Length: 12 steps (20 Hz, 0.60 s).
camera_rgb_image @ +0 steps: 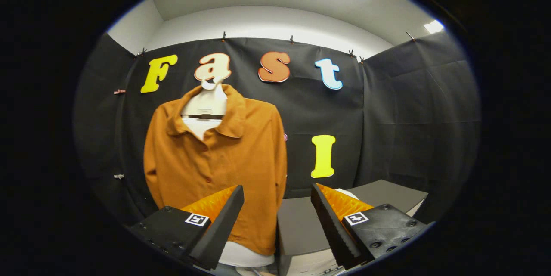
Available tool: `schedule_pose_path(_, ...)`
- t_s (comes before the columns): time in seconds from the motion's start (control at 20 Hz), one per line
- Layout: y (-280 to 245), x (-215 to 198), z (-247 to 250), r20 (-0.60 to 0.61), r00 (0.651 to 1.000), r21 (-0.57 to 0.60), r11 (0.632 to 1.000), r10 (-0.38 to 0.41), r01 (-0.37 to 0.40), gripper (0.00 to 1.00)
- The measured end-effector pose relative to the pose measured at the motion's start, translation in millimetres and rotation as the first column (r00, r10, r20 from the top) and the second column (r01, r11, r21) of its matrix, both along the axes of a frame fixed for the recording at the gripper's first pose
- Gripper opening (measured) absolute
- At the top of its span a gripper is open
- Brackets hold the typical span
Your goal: Iron the clothes twice with a garment steamer, once on the left side and once on the right side.
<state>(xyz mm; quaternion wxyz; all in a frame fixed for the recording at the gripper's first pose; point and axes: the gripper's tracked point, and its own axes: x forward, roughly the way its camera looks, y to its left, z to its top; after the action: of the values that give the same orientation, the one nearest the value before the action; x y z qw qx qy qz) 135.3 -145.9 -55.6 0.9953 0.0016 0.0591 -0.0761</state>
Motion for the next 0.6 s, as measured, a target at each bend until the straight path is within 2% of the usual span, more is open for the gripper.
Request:
schedule_pose_path(0.4,-129,51,-46,-0.123,0.988,0.019,0.995,-0.094,0.097,0.98)
schedule_pose_path(0.6,-174,63,-87,-0.231,0.964,0.033,0.989,-0.135,0.146,0.98)
